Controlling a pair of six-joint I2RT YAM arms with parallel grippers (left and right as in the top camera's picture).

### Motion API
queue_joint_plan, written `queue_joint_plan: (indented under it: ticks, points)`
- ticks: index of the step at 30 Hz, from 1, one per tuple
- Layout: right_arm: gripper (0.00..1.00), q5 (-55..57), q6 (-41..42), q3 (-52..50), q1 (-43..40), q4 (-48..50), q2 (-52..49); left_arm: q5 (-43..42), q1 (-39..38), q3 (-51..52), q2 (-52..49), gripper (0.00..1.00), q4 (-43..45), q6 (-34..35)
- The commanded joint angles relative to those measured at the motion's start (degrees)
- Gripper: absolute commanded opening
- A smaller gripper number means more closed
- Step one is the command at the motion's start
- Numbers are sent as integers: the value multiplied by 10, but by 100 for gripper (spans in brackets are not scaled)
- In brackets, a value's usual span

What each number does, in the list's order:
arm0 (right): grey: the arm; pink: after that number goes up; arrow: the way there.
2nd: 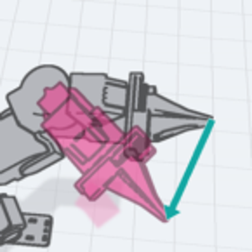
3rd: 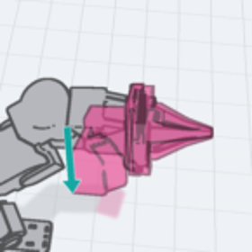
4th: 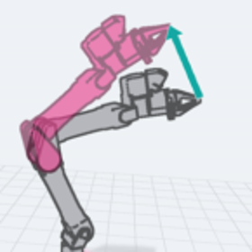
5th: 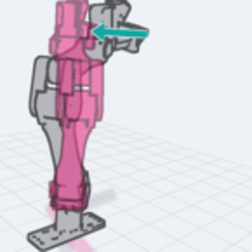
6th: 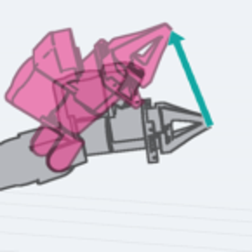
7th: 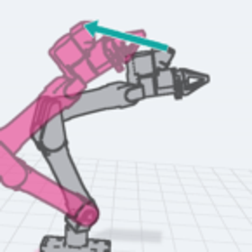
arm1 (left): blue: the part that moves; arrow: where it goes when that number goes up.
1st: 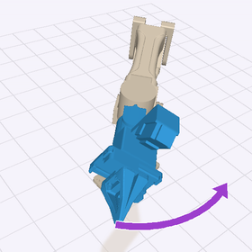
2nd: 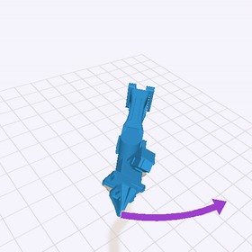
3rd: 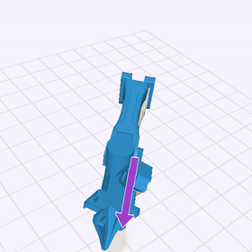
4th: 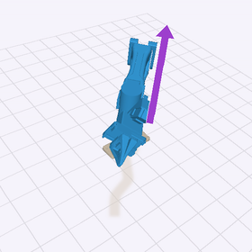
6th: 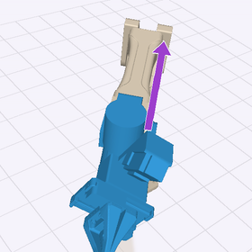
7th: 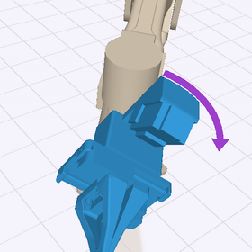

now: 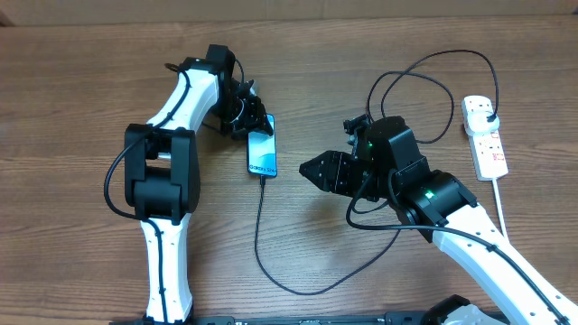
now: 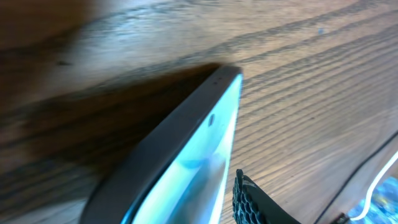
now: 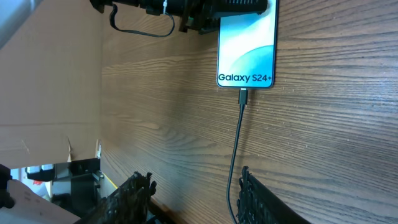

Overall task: Plug charger to phone and switch on socket
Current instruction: 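Lower the phone flat onto the table with the left gripper and release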

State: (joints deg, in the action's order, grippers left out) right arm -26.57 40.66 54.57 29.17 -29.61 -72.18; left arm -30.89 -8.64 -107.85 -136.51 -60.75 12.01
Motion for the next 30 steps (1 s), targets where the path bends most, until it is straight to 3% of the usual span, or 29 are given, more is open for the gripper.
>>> queue_joint_plan:
  ticks: [1, 19, 23, 30]
  points:
    - [48, 6, -7, 1, -3, 3, -1, 113, 0, 9, -16, 42, -7, 4]
    - [49, 6, -8, 1, -3, -3, -1, 228, 0, 9, -16, 43, -25, 4]
    - [49, 6, -38, 1, -3, -17, -1, 252, 3, -4, -9, 41, -38, 13]
    - [47, 11, -85, 1, -3, -43, -1, 260, 8, -100, 105, 40, -90, 15]
